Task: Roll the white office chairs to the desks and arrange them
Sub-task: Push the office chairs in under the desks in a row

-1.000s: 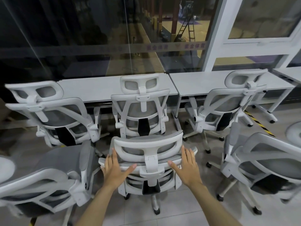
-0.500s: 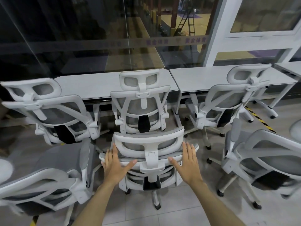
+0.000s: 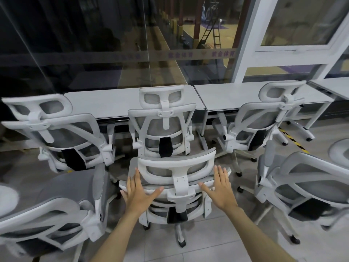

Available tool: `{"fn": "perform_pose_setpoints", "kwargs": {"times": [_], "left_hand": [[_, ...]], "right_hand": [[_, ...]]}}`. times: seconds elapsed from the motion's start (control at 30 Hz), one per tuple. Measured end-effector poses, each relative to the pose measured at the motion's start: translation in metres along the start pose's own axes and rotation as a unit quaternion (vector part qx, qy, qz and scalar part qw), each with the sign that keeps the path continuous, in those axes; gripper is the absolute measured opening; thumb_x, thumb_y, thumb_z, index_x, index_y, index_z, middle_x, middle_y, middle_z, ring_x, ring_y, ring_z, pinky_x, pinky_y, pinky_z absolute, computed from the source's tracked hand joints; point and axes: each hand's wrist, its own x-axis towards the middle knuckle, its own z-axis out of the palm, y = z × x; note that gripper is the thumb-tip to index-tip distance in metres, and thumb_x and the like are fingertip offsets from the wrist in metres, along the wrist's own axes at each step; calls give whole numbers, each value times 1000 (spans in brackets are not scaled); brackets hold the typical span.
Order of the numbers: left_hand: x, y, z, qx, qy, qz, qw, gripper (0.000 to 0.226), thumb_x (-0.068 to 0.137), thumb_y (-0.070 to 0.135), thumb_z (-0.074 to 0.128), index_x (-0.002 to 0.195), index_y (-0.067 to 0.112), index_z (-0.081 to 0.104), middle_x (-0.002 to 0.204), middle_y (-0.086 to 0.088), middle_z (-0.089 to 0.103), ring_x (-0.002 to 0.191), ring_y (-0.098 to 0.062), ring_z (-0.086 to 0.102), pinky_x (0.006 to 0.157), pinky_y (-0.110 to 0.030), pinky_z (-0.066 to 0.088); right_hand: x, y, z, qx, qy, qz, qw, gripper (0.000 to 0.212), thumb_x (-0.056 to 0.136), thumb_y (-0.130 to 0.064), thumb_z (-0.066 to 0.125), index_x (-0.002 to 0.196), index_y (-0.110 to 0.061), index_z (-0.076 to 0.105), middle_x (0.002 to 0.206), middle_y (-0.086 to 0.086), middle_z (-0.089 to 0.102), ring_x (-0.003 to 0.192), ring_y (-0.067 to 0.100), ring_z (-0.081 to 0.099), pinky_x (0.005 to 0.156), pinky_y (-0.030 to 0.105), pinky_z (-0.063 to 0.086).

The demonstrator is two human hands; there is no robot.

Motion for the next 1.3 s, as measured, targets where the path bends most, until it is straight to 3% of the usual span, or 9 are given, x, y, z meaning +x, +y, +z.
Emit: {"fn": "perform_pose_setpoints", "kwargs": {"times": [0.07,0.13,0.23,0.33,0.53,0.67,0.83,1.07,1.3], "left_hand": [[-3,0,-6,-54,14,25,998,123,58,96,60,145,62,-19,168,10,1,155,-13,-3,122,-64,4],[-8,8,-15,-62,46,61,995,118,65,90,63,152,57,-10,168,13,7,155,-13,6,122,-64,1],[-10,31,-34,-22,108,130,985,110,76,78,65,159,41,3,168,10,12,155,-9,6,125,-53,-7],[-3,61,-46,10,145,214,966,101,81,78,61,159,31,16,166,12,19,154,-2,7,127,-50,2],[4,140,-30,158,123,334,921,87,85,85,44,153,33,33,159,17,31,151,-2,18,127,-44,5],[8,198,17,194,120,415,881,64,93,72,43,140,29,51,140,13,55,137,-8,45,124,-41,21],[-1,280,97,191,64,461,864,45,94,52,58,130,25,60,126,11,62,121,-14,55,101,-35,44],[-35,390,239,222,-1,475,851,33,92,43,60,119,23,63,119,7,63,113,-19,58,81,-38,48],[-71,482,360,237,-69,476,844,34,95,33,56,127,21,60,124,5,59,117,-18,56,87,-34,46]], "right_hand": [[-5,-4,-3,-8,9,0,1000,110,85,-85,40,163,-24,-6,171,-7,-12,155,10,-21,127,53,5],[-10,-6,-8,-10,31,-1,999,106,86,-83,40,164,-24,0,171,-6,-7,157,12,-14,127,50,6],[-12,-9,-22,-16,60,-6,998,96,90,-79,41,164,-24,12,172,-3,6,158,16,-1,128,48,14],[-8,-10,-47,-22,83,1,996,83,95,-69,45,160,-21,25,168,1,22,156,19,15,125,47,24],[-1,4,-105,-82,147,5,986,54,99,-50,53,143,-20,49,148,2,49,140,22,41,110,45,43],[-2,46,-144,-92,172,29,980,48,94,-48,53,136,-25,55,137,0,56,129,22,49,103,41,48],[-16,120,-198,-83,201,65,974,42,96,-34,61,134,-19,57,136,4,57,130,26,49,99,43,47],[-54,264,-286,-83,208,121,967,50,92,-32,63,139,-16,53,136,6,56,127,30,51,96,45,50],[-77,392,-359,-60,240,179,952,48,93,-31,64,138,-17,55,139,5,55,125,31,53,95,48,51]]}}
